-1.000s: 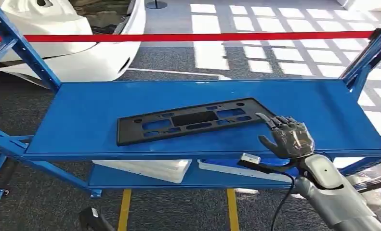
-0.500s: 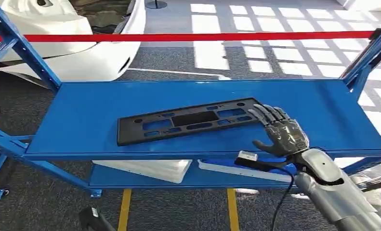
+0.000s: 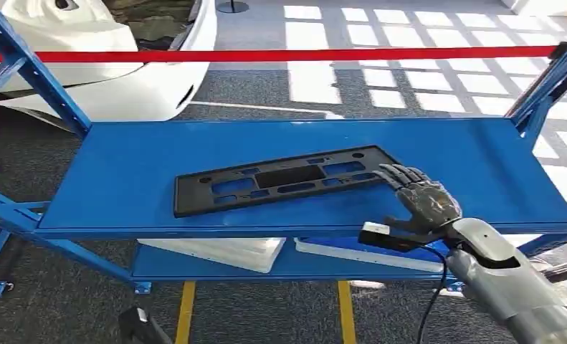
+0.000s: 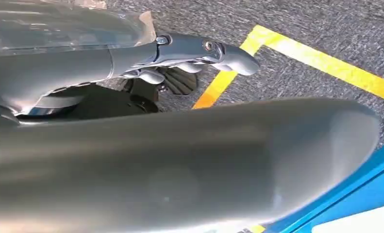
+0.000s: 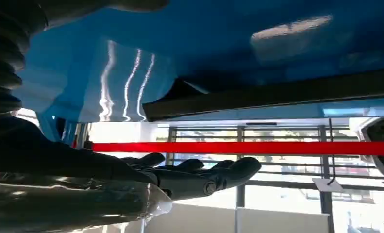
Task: Take the parts from the cabinet and place them on the table.
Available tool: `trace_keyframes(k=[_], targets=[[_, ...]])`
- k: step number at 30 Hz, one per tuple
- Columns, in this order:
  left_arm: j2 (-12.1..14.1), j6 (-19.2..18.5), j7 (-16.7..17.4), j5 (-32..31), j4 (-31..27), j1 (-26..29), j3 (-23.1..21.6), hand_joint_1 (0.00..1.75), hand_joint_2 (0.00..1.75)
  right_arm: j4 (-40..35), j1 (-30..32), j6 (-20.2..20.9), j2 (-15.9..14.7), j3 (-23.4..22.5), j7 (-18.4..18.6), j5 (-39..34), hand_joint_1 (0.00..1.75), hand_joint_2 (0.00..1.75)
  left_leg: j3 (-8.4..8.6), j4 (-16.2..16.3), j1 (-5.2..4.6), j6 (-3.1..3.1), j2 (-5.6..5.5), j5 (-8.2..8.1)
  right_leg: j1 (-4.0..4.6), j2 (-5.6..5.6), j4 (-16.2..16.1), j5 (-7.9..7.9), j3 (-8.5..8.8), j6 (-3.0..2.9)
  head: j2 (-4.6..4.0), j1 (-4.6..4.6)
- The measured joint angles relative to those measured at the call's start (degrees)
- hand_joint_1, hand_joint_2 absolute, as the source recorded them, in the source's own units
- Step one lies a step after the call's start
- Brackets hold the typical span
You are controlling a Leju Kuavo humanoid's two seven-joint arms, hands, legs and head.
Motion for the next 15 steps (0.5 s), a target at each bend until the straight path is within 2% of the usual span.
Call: trace_keyframes(k=[6,15], targets=[[0.0,-0.1,0.3,0.0,0.0,-0.1,-0.7,0.00,0.00,2.7,-1.4,-1.5,0.7,1.3,0.4,0.9,0.00,1.75,0.00,0.0,0.01,0.00,0.00,0.00,0.00,-0.01,0.0,0.00,-0.01,0.00,0.00,0.00],[0.0,-0.6,0.7,0.0,0.0,-0.4,-1.1,0.00,0.00,6.8,-3.8,-7.1,3.1,3.9,2.5,4.9,0.00,1.75,-0.01,0.0,0.01,0.00,0.00,0.00,0.00,-0.01,0.0,0.00,-0.02,0.00,0.00,0.00]])
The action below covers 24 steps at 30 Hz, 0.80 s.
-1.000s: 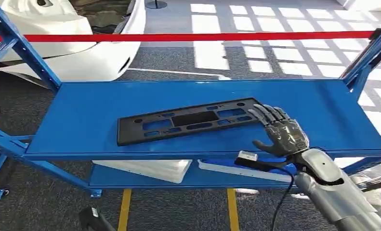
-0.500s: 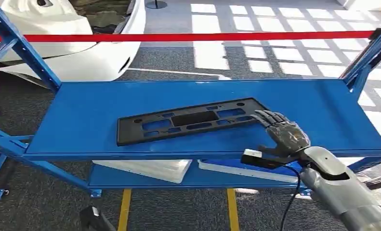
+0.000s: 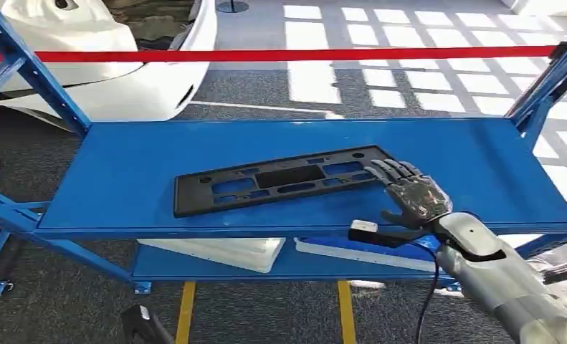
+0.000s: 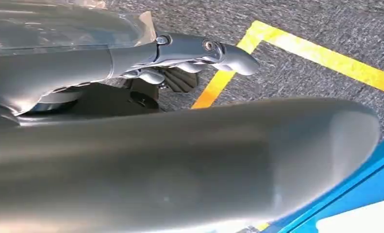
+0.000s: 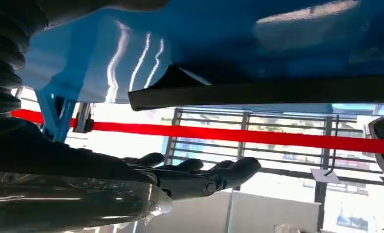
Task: Take the parts from the cabinet and place them on the table.
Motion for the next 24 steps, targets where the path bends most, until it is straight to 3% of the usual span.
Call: trace_keyframes(k=[15,24], targets=[[0.0,0.0,0.5,0.0,0.0,-0.3,-1.4,0.00,0.00,6.5,-1.4,-9.4,4.1,1.8,4.0,4.3,0.00,1.75,0.01,0.0,0.00,0.00,0.00,0.00,0.00,0.00,0.0,0.00,0.00,0.00,0.00,0.00],[0.0,0.0,0.5,0.0,0.0,-0.3,-1.8,0.00,0.00,9.1,-1.4,-11.4,4.8,1.8,5.0,5.5,0.00,1.75,0.02,0.0,-0.01,0.00,0.00,0.00,0.00,0.00,0.0,0.00,-0.01,0.00,0.00,0.00]])
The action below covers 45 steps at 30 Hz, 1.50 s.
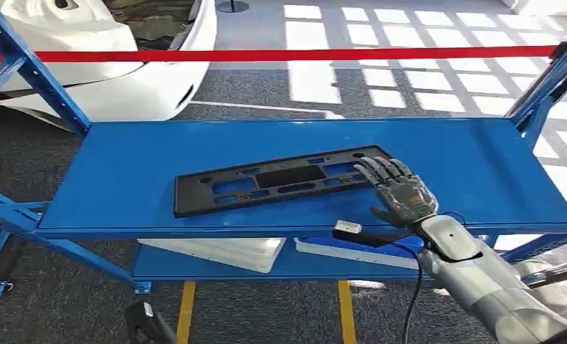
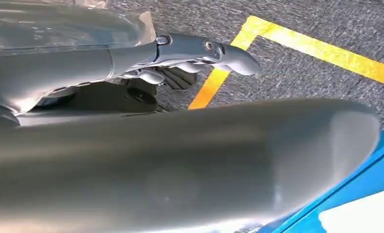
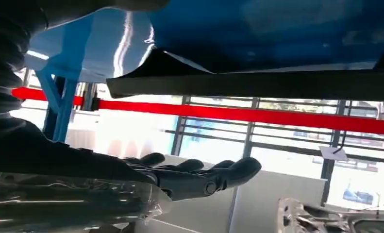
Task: Take the parts from the cabinet and place them on the table.
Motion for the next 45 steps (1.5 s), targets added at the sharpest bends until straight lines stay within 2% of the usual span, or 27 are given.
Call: trace_keyframes(k=[7,27,45], targets=[[0.0,0.2,0.0,0.0,0.0,-0.1,-0.6,0.00,0.00,3.2,0.0,-4.1,0.3,-0.2,1.2,2.8,0.00,1.75,-0.01,0.0,0.00,0.00,0.00,0.00,0.00,0.00,0.0,0.00,0.00,0.00,0.00,0.00],[0.0,0.3,0.4,0.0,0.0,-0.4,-0.8,0.00,0.00,9.1,-2.8,-4.2,1.9,-0.4,2.1,7.4,0.00,1.75,0.00,0.0,0.00,0.00,0.00,0.00,0.01,0.00,0.0,0.00,-0.01,0.00,0.00,0.00],[0.0,0.4,0.3,0.0,0.0,-0.4,-0.8,0.00,0.00,11.3,-3.7,-4.3,2.5,-0.4,2.1,7.5,0.00,1.75,0.01,0.0,-0.01,0.00,0.00,0.00,0.00,0.01,0.0,0.00,0.00,-0.01,0.00,0.00]])
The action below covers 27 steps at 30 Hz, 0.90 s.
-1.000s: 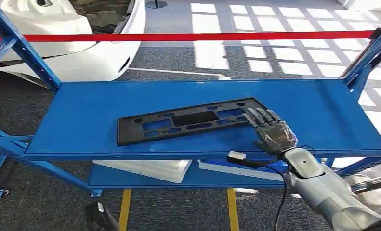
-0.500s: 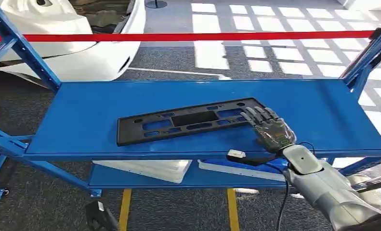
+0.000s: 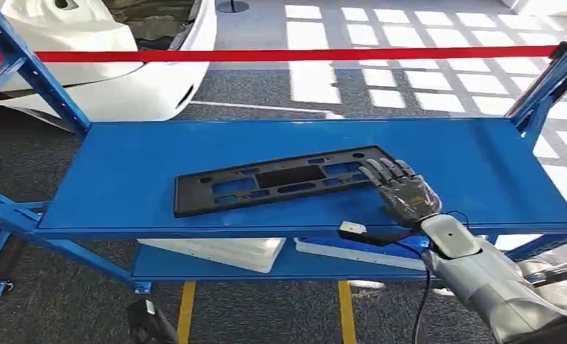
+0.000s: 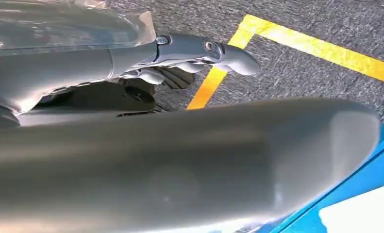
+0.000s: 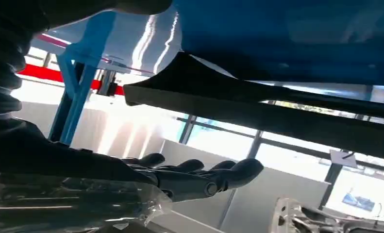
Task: Take the parts from the cabinet and place them on the table.
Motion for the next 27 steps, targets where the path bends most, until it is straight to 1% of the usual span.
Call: trace_keyframes(k=[6,12,16,20,21,22,23,27], targets=[[0.0,0.0,0.0,0.0,0.0,0.0,0.0,0.00,0.00,0.6,0.0,-1.4,0.1,0.0,1.4,2.3,0.00,1.75,0.01,0.0,0.00,0.00,0.00,0.00,0.00,0.00,0.0,0.00,0.01,0.00,0.00,0.00],[0.0,0.0,0.0,0.0,0.0,-0.2,-0.1,0.00,0.00,-1.6,0.8,-1.6,0.0,0.0,5.1,8.1,0.00,1.75,0.01,0.0,0.00,0.00,0.00,0.00,0.00,0.01,0.0,0.00,0.00,0.00,0.00,0.00],[0.0,-0.1,0.2,0.0,0.0,-0.3,-0.3,0.00,0.00,-3.8,1.3,-1.6,0.0,-0.3,5.8,9.9,0.00,1.75,0.00,0.0,0.00,0.00,0.00,0.00,0.00,0.01,0.0,0.00,-0.02,0.00,0.00,0.00],[0.0,-0.4,0.2,0.0,0.0,-0.3,-0.7,0.00,0.00,-5.0,1.5,-1.6,0.0,-0.6,5.1,10.1,0.02,1.75,0.00,0.0,0.00,0.00,0.00,0.00,0.00,0.01,0.0,0.00,-0.02,0.00,0.00,0.00],[0.0,-0.5,0.2,0.0,0.0,-0.3,-0.7,0.00,0.00,-5.2,1.6,-1.6,0.0,-0.7,5.0,10.2,0.10,1.75,0.00,0.0,0.00,0.00,0.00,0.00,0.00,0.01,0.0,0.00,-0.01,0.00,0.00,0.00],[0.0,-0.5,0.2,0.0,0.0,-0.3,-0.9,0.00,0.00,-5.7,1.7,-1.6,0.0,-0.8,4.7,10.4,0.79,1.75,0.00,0.0,0.00,0.00,0.00,0.00,0.00,0.01,0.0,0.00,-0.01,0.00,0.00,0.00],[0.0,-0.5,0.2,0.0,0.0,-0.3,-1.0,0.00,0.00,-6.1,1.9,-1.6,0.0,-0.9,4.7,10.6,1.75,1.75,0.00,0.0,0.00,0.00,0.00,0.00,0.00,0.01,0.0,0.00,-0.02,0.00,0.00,0.00],[0.0,-0.6,0.2,0.0,0.0,-0.3,-1.3,0.00,0.00,-7.6,2.4,-1.6,-0.1,-1.7,4.6,10.9,1.75,1.75,0.00,0.0,0.00,0.00,0.00,0.00,0.00,0.01,0.0,0.00,-0.02,0.00,0.00,0.00]])
